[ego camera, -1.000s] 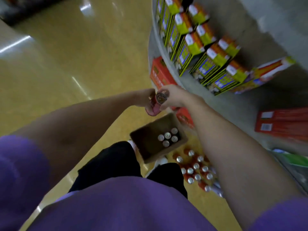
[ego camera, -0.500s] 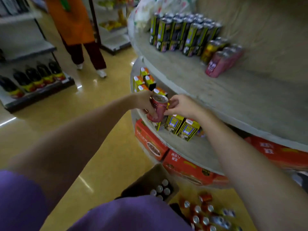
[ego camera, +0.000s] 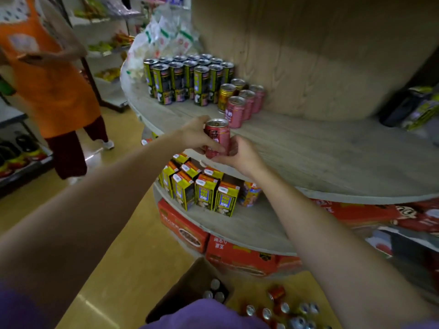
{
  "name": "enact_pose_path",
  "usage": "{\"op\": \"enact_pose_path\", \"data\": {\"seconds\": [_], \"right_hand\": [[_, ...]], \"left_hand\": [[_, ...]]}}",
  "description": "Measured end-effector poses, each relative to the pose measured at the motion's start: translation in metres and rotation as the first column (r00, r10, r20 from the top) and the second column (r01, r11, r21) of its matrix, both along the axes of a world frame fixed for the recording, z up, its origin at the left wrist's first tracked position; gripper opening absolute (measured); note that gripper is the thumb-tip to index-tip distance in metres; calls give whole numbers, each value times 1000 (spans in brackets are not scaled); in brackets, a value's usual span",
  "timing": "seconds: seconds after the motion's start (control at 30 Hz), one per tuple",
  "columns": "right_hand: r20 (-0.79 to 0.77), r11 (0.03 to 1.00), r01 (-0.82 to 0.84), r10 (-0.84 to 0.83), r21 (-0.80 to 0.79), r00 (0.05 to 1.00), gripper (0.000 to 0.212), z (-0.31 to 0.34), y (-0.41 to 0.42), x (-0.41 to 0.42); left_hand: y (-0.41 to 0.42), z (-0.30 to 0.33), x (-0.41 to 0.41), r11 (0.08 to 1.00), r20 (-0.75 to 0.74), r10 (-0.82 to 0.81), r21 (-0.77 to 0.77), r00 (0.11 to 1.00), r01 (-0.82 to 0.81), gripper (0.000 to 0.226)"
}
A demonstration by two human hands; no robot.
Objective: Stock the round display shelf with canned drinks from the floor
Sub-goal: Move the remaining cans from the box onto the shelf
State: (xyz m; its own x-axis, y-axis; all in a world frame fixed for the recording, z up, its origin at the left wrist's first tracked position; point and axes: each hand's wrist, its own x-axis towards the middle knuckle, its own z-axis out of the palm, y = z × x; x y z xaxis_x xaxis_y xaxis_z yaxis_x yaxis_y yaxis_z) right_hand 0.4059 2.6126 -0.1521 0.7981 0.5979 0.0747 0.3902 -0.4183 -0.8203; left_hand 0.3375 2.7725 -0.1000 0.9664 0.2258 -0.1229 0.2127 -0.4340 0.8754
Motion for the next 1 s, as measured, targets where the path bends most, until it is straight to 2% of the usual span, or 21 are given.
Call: {"op": "enact_pose_path", "data": {"seconds": [0.17, 0.3, 0.5, 0.83, 1.0], "right_hand": [[-2, 996, 81, -81, 42, 997, 50, -8, -28, 26], [-27, 992, 116, -114, 50, 993, 52, -11, -38, 39], [-41, 992, 118, -116, 49, 992, 54, -8, -40, 46], [-77, 970, 244, -244, -9, 967, 64, -11, -21, 47], [-76, 947, 319, -321, -47, 944, 65, -5, 1, 38]], "left_hand": [[-24, 0, 29, 989, -5, -79, -125, 997, 78, 48], [-33, 8, 39, 982, -22, -123, -147, 992, 119, 61], [-35, 14, 46, 975, -7, -155, -163, 988, 152, 20], [-9, 12, 69, 937, -74, -331, -140, 941, 319, 24], [24, 11, 84, 909, -79, -404, -145, 911, 391, 36]]}}
